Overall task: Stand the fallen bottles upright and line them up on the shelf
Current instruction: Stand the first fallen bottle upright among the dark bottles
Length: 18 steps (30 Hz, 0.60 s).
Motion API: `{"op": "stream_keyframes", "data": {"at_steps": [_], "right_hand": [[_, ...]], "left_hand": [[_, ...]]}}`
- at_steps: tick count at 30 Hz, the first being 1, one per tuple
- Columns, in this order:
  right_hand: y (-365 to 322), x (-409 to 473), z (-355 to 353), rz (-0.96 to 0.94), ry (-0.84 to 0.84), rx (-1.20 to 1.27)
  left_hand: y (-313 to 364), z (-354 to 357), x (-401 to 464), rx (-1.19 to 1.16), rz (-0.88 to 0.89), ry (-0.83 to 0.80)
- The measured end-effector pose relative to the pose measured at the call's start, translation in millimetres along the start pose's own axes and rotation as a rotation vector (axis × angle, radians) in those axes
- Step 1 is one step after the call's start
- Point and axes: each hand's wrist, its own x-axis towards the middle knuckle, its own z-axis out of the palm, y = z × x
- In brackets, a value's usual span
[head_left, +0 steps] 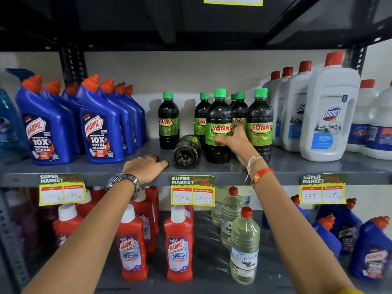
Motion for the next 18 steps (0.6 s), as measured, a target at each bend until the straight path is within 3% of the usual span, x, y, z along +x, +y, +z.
{"op": "stream_keyframes", "data": {"at_steps": [2, 6, 8, 11, 15, 18], "right_hand": [[-6, -11, 1, -0.079, 0.075, -0.149], [-24, -47, 22, -0.492, 0.465, -0.581], [-43, -57, 37, -0.663, 0.507, -0.636], [-66, -52, 58, -0.625, 0.268, -0.780], [-73, -24, 83, -0.275, -0.057, -1.127], [-73, -4, 97, -0.123, -0.246, -1.219]], "left_hand": [[1, 0, 0, -0.018, -0.011, 0.008], [5, -3, -3, -0.062, -0.092, 0.020], [7, -7, -5, -0.084, -0.117, 0.014], [3, -10, -10, -0.031, -0.025, -0.022], [-10, -14, -25, -0.047, 0.001, -0.066], [-8, -11, -33, -0.026, -0.049, 0.015]]}}
